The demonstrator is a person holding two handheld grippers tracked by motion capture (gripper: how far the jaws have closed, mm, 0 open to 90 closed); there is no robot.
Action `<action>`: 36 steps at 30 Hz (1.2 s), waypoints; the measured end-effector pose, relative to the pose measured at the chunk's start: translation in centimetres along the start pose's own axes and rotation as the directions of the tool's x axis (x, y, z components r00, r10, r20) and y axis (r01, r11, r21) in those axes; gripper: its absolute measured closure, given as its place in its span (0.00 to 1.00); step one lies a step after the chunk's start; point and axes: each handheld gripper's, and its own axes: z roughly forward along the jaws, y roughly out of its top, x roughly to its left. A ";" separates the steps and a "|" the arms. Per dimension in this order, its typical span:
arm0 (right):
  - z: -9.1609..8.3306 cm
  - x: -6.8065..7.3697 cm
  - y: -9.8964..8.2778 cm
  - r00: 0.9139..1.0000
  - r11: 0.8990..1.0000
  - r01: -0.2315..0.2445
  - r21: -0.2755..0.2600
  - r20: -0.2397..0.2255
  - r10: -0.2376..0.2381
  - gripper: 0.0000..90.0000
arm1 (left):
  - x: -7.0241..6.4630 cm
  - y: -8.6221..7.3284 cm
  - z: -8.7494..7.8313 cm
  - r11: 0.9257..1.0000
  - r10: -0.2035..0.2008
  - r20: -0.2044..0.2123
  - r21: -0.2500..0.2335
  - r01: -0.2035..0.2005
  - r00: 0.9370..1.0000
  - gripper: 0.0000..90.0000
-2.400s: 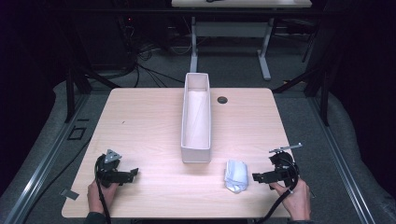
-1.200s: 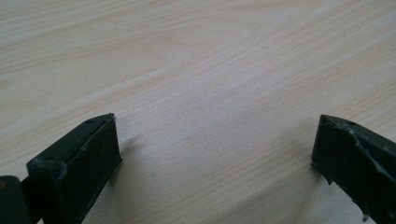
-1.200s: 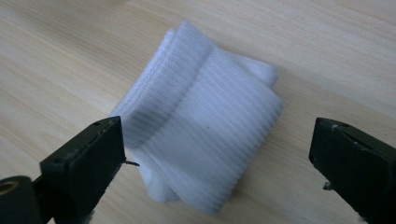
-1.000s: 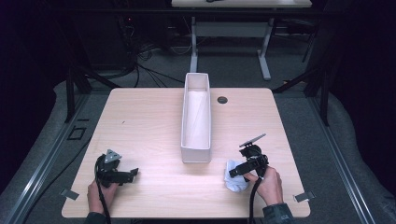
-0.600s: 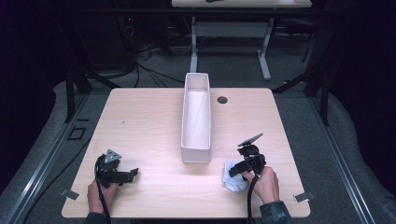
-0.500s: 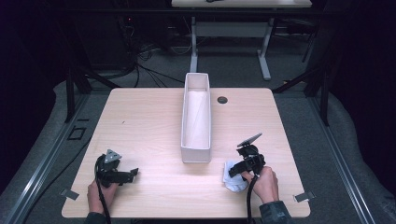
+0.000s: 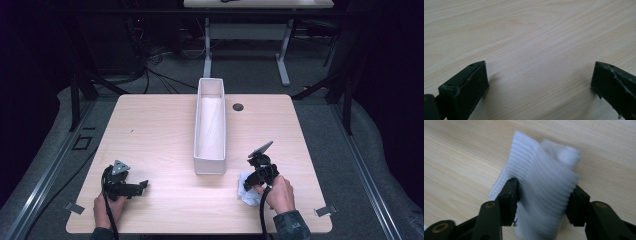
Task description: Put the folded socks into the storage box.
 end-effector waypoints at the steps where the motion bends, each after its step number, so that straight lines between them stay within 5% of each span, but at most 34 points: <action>1: 0.0 0.1 0.0 1.000 1.000 -0.002 0.002 -0.002 0.002 0.61 | 0.0 0.0 0.0 1.000 0.000 0.000 0.001 0.000 1.000 0.01; 13: 0.0 0.8 0.1 0.999 0.999 0.036 0.007 0.020 -0.036 0.66 | 0.0 0.0 0.0 1.000 0.000 0.000 0.000 0.000 1.000 0.01; 22: 0.0 0.5 -0.8 0.999 0.997 0.043 -0.071 -0.004 -0.043 0.75 | 0.0 0.0 0.0 1.000 0.000 0.000 0.000 0.000 1.000 0.01; 29: -0.5 0.6 -0.3 0.999 0.999 0.041 -0.034 -0.031 -0.042 0.75 | 0.0 0.0 0.0 1.000 0.002 0.002 -0.001 -0.002 1.000 0.01; 36: -1.7 0.8 0.4 0.998 0.998 0.055 -0.016 0.003 -0.055 0.75 | 0.0 0.0 0.0 1.000 -0.001 0.003 -0.002 0.001 1.000 0.01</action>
